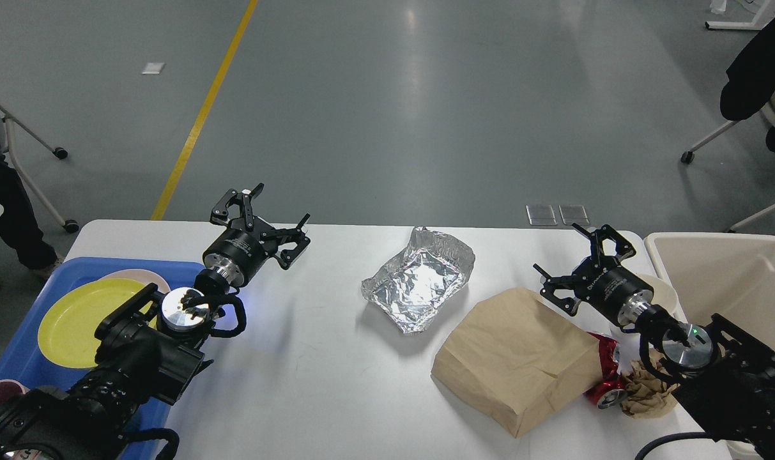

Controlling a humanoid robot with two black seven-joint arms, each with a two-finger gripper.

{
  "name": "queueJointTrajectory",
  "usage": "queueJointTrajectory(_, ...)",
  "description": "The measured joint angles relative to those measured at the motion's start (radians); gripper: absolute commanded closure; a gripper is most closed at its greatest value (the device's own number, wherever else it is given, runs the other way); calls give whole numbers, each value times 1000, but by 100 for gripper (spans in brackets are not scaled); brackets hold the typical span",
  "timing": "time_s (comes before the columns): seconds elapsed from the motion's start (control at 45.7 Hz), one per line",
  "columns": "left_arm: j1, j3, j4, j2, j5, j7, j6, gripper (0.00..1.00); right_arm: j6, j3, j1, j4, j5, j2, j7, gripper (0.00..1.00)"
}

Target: Tidy desktop

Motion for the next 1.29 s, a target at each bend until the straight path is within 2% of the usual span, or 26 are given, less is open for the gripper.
queueJointTrajectory(0.11,23,0,0,1,1,-18,-42,3,0,0,0,0,0,0,0,0)
queueJointTrajectory(0.307,46,-3,0,1,1,-23,-97,3,0,0,0,0,0,0,0,0)
queueJointTrajectory(1.292,47,-2,0,1,1,-23,-101,3,0,0,-1,2,0,2,-1,0)
